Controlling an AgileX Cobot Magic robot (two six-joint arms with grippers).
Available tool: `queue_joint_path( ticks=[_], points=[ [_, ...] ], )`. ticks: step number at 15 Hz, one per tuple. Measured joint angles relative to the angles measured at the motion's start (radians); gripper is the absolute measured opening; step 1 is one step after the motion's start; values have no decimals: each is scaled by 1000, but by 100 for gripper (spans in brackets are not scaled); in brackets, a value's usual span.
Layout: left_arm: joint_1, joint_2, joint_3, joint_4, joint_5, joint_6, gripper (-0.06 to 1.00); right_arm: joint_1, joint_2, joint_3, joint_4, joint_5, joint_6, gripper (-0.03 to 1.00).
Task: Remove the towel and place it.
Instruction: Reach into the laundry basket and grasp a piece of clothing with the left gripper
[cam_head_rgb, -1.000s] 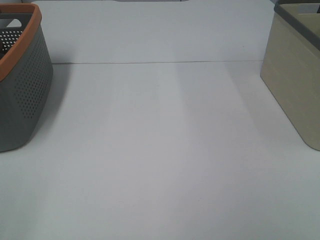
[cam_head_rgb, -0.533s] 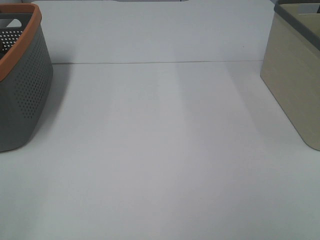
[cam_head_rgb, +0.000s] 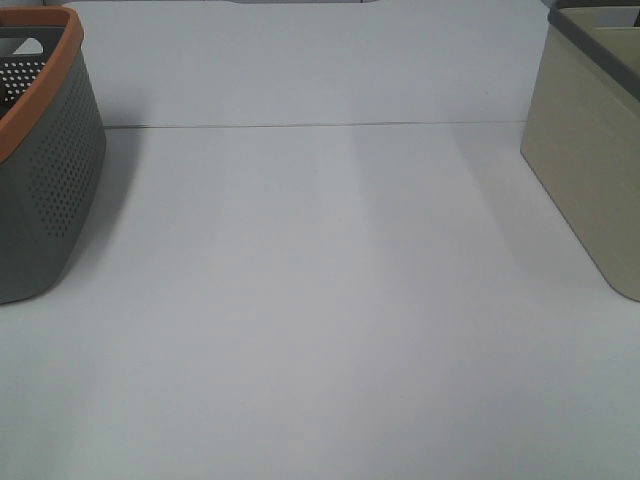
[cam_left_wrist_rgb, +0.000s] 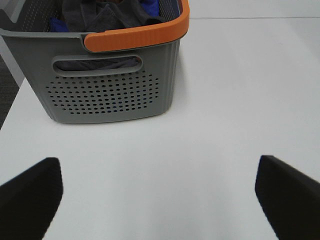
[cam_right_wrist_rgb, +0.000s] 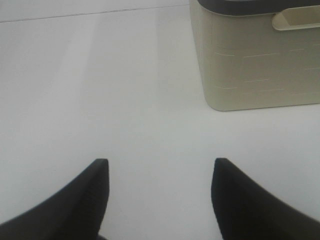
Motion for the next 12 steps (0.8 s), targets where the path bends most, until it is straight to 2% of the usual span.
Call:
queue_joint_path(
  ticks=[12],
  points=[
    [0,0,0,0,0,0,99,0,0,0,0,0,0,61]
  ],
)
